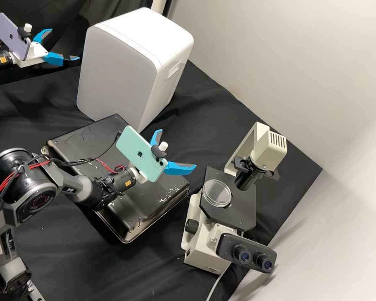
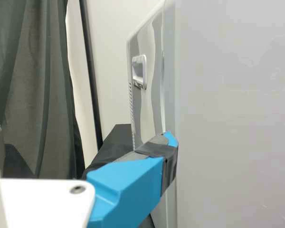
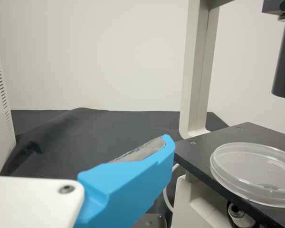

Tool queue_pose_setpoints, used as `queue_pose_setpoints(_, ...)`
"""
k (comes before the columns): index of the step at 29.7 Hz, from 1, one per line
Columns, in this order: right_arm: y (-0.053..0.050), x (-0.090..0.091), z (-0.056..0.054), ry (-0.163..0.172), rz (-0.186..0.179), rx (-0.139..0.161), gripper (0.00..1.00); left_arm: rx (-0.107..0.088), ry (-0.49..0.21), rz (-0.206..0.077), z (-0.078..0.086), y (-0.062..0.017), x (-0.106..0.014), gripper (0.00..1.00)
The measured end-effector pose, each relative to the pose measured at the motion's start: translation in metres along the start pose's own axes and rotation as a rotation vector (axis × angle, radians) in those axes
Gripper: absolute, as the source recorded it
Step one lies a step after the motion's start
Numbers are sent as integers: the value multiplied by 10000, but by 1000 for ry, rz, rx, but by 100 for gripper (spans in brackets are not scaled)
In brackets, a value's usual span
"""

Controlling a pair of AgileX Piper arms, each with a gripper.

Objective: Place the petri dish on the bench

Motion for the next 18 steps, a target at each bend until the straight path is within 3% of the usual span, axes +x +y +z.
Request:
queue_pose_setpoints(13, 0, 0, 0, 0, 0, 0, 100, 0, -2, 0, 7, -1, 0, 100)
queue_pose_setpoints(18, 0, 0, 0, 0, 0, 0, 100, -4, -37, -13, 120, -31, -48, 100)
